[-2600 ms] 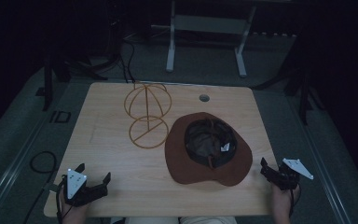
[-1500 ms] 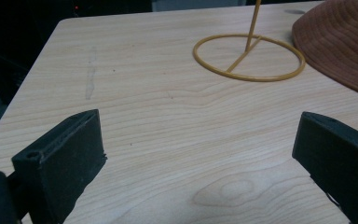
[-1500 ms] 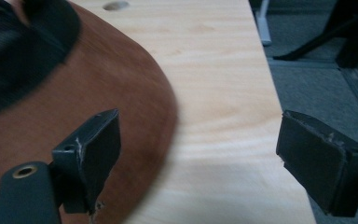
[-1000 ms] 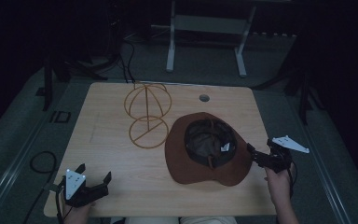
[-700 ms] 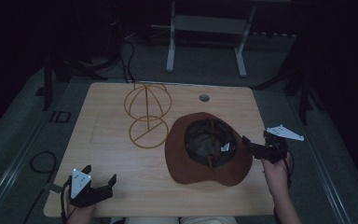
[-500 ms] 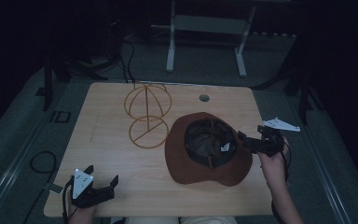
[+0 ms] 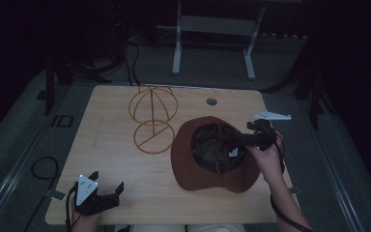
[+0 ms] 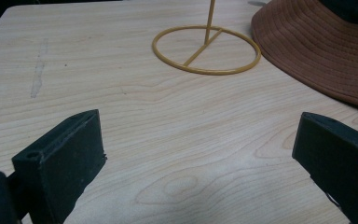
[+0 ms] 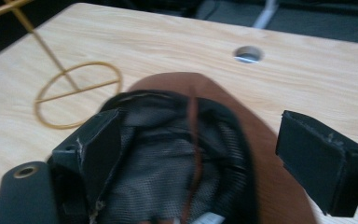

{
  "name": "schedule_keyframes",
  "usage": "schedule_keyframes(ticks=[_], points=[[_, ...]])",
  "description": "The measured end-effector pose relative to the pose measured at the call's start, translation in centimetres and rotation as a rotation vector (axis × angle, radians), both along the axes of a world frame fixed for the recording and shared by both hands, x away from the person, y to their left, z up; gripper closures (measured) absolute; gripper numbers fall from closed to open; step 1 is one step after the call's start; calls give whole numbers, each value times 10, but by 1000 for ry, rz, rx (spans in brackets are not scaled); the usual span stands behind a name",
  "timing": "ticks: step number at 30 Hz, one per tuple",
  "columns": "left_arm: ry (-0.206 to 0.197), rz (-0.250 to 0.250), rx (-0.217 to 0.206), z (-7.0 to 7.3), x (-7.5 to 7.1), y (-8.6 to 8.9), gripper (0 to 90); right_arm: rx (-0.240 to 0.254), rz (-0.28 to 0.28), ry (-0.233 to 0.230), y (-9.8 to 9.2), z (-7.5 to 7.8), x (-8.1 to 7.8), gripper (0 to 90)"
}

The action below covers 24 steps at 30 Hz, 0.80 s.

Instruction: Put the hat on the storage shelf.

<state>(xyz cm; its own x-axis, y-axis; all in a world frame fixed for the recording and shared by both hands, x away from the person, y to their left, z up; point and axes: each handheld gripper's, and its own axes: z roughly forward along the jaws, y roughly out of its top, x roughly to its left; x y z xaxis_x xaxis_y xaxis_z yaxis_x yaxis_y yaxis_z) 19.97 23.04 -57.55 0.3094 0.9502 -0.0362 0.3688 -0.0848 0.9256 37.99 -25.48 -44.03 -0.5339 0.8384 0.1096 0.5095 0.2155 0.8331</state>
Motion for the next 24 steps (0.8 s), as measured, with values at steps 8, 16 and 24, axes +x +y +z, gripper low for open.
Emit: schedule_keyframes(ticks=[8,16,24], points=[[9,-9,5,0,0,-1,24,-169,10,14,18,-25,21,227],[14,-19,1,1,0,-3,23,-242,-36,47,10,-44,49,345],[19,-31,9,0,2,-5,23,-271,-49,121,4,-69,65,432]])
